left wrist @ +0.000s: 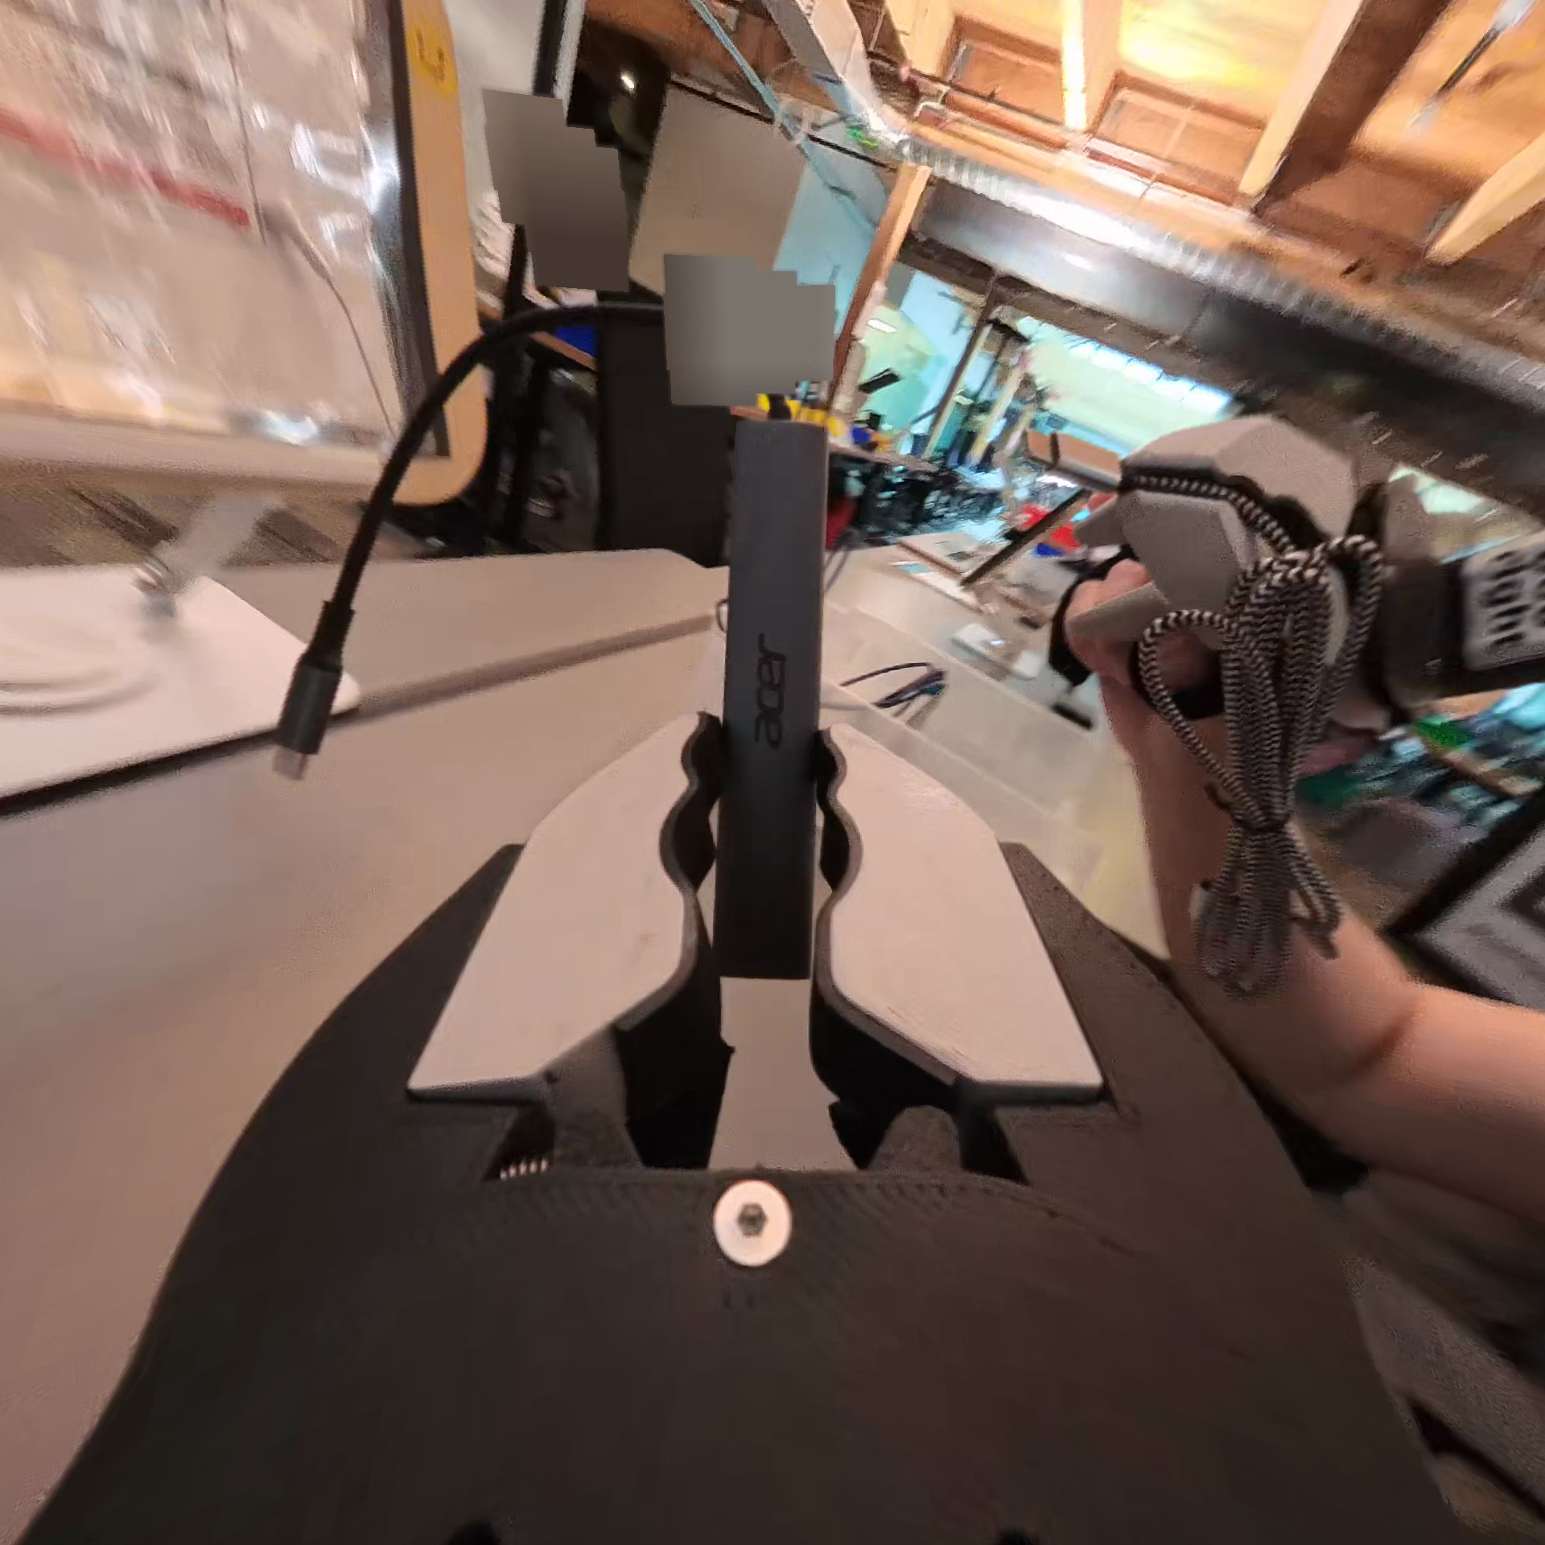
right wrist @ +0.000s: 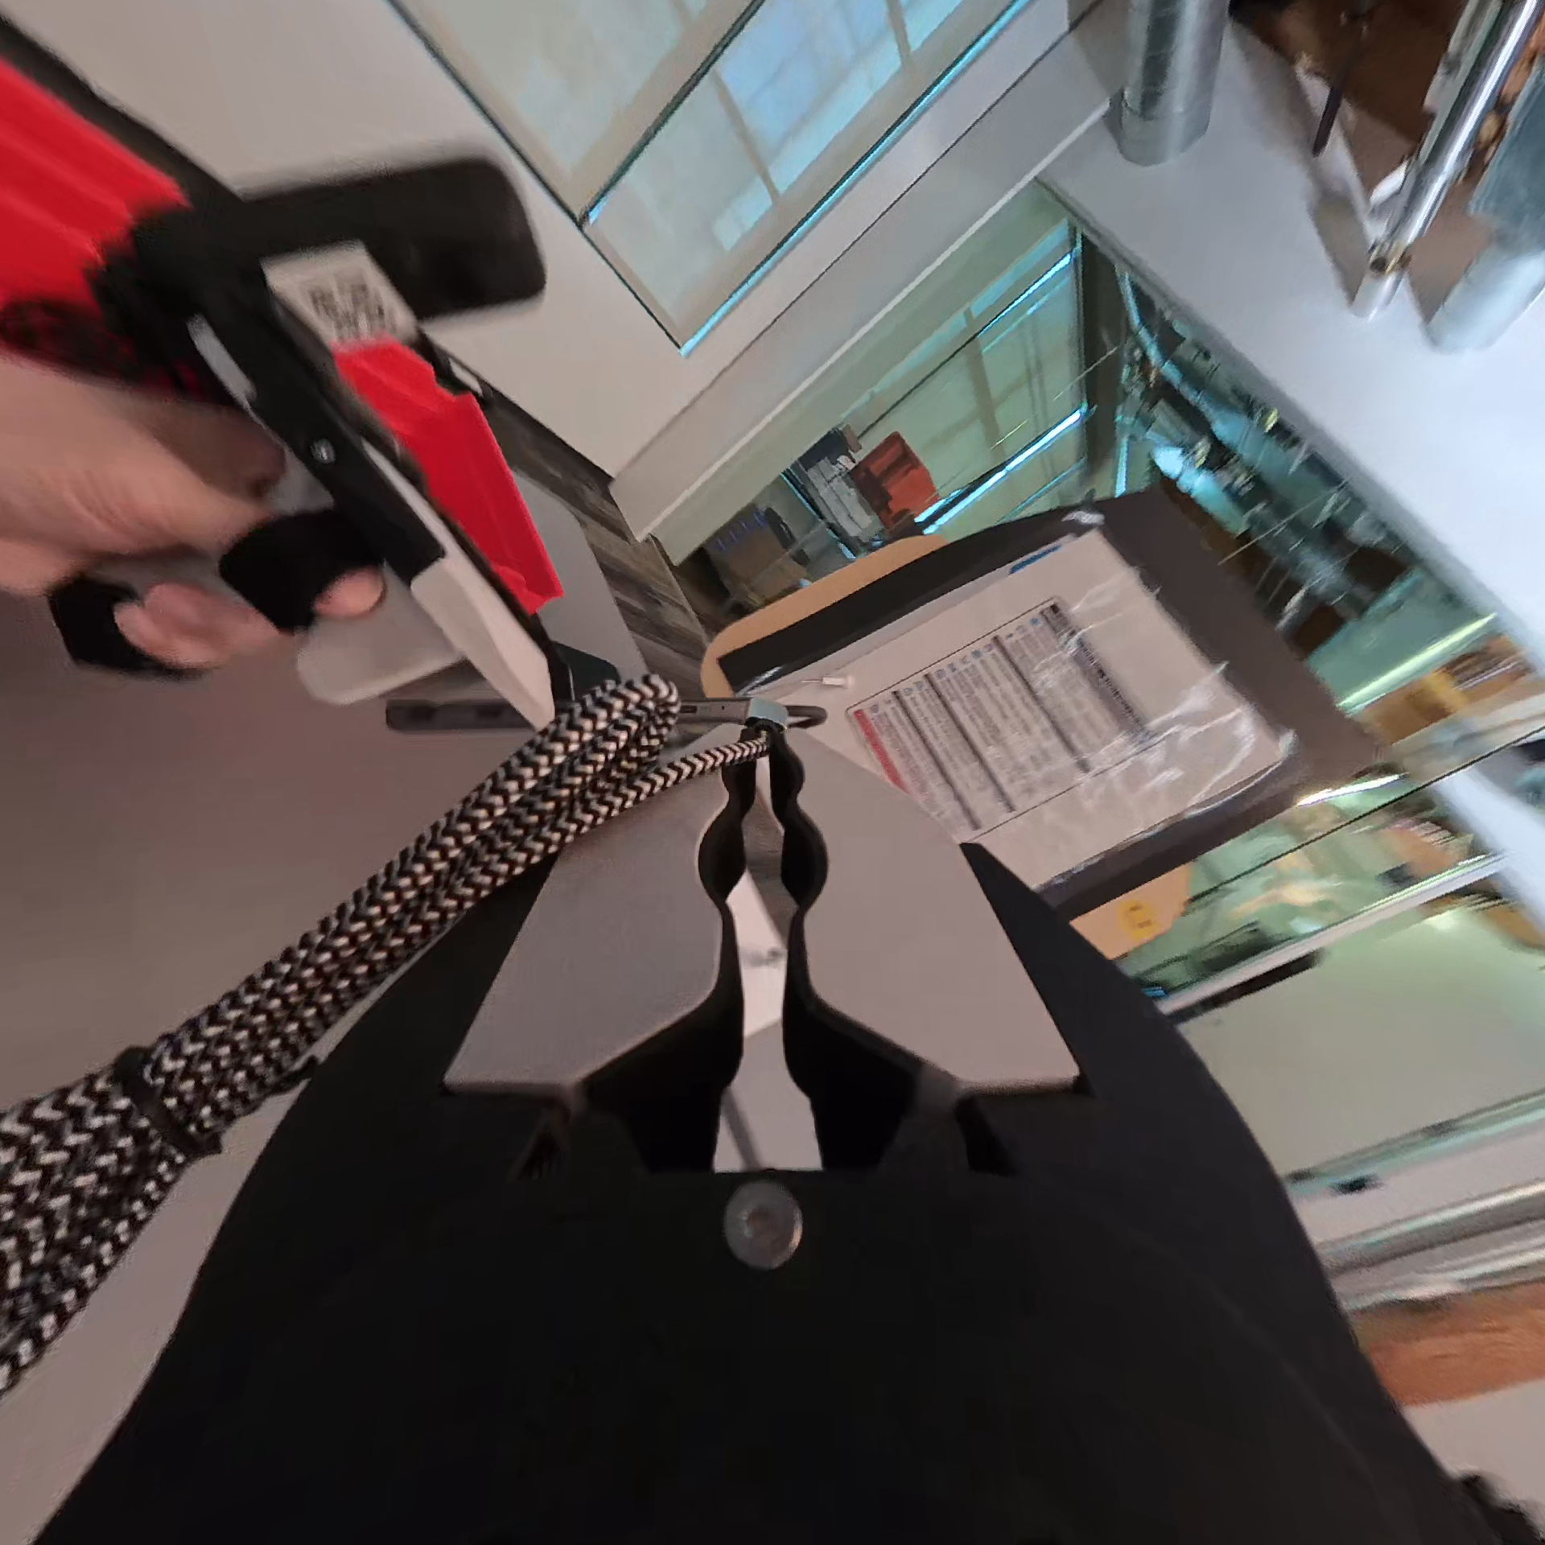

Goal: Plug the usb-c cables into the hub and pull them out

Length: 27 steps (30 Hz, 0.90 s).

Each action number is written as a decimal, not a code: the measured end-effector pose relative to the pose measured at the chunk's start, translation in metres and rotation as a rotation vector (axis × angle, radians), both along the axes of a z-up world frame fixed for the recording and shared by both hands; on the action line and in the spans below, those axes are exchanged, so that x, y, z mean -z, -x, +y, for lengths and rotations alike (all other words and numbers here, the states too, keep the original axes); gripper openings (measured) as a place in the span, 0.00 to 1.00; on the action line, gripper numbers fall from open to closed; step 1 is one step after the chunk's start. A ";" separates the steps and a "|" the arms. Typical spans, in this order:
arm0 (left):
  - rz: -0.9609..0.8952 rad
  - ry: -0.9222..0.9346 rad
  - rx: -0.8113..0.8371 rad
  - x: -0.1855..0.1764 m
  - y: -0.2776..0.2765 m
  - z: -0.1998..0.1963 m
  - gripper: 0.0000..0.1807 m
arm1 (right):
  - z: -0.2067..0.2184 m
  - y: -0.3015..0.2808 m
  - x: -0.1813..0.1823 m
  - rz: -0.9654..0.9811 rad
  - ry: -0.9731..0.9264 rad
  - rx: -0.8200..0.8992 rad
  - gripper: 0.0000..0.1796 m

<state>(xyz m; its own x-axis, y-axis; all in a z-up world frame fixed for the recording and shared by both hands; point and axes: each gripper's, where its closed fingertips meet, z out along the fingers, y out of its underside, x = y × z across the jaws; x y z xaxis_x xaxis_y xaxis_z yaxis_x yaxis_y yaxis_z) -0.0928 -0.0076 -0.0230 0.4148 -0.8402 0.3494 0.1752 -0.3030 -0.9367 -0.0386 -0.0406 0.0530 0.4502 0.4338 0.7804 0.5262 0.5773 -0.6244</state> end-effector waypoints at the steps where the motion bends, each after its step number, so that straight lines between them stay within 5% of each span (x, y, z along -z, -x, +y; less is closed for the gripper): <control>1: 0.032 -0.054 -0.025 -0.003 0.001 -0.002 0.12 | -0.001 0.001 0.000 -0.021 -0.028 0.008 0.02; 27: 0.159 -0.219 -0.062 -0.025 -0.006 -0.023 0.12 | -0.006 0.015 0.009 -0.051 -0.088 -0.021 0.02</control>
